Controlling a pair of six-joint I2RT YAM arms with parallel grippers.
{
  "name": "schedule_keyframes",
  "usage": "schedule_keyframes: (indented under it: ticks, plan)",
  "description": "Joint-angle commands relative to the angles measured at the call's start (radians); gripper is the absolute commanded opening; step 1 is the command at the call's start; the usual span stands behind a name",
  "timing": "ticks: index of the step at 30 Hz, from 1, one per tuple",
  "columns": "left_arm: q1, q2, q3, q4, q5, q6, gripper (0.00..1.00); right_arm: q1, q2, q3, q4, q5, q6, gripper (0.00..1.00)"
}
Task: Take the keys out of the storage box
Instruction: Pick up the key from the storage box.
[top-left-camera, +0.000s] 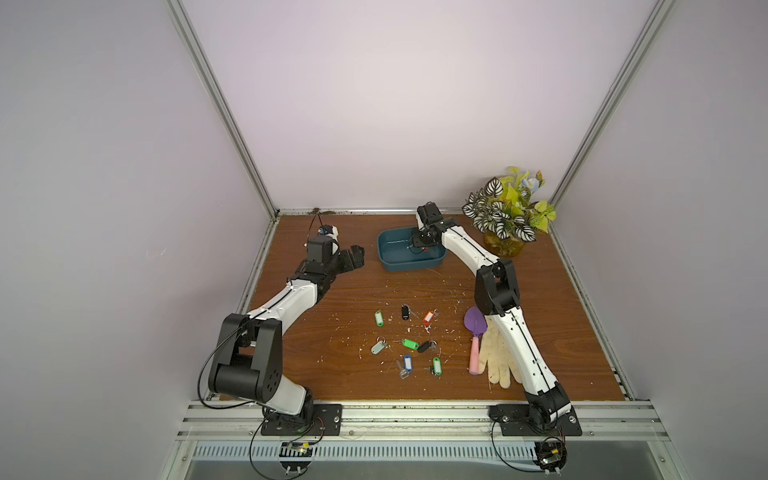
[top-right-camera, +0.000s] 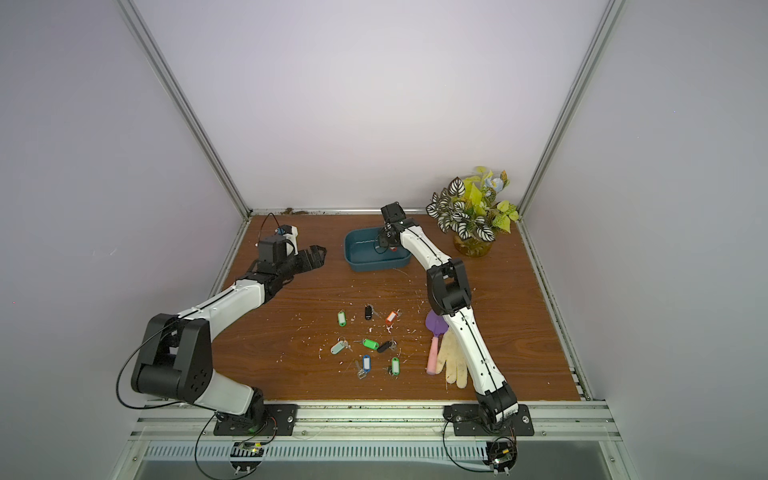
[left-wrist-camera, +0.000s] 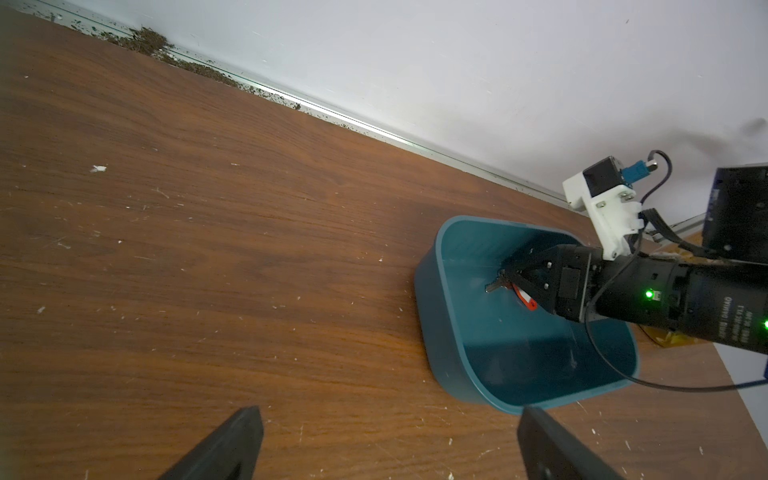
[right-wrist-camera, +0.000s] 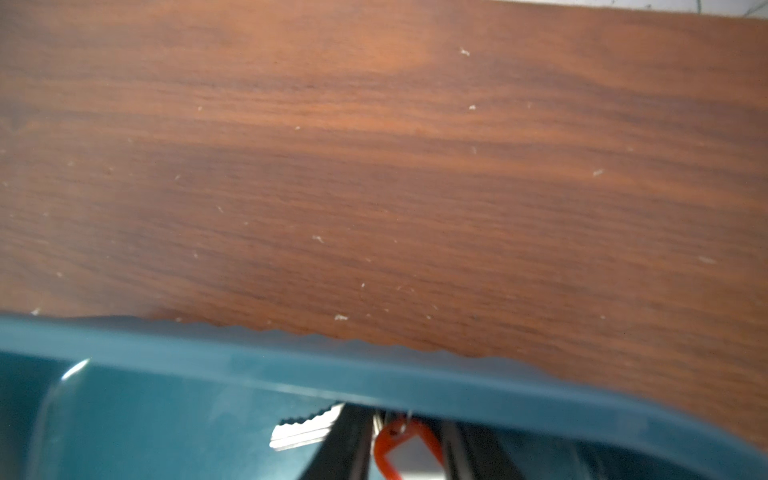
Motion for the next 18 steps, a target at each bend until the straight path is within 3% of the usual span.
schedule_keyframes:
  ticks: [1,5,9,18]
  plan:
    - [0.005,-0.031,-0.004,0.003,0.001,0.005,1.0,-0.005,0.002,0.042,0.004,-0.023,-0.005,0.22]
    - [0.004,-0.032,-0.003,0.003,-0.002,0.007,1.0,-0.005,-0.01,0.04,0.008,-0.023,-0.007,0.08]
    - [0.004,-0.032,-0.004,0.003,-0.002,0.005,1.0,-0.005,-0.036,0.03,0.022,-0.023,-0.011,0.0]
    - [0.004,-0.032,-0.006,0.005,-0.001,0.005,1.0,0.002,-0.154,-0.057,0.091,-0.033,-0.025,0.0]
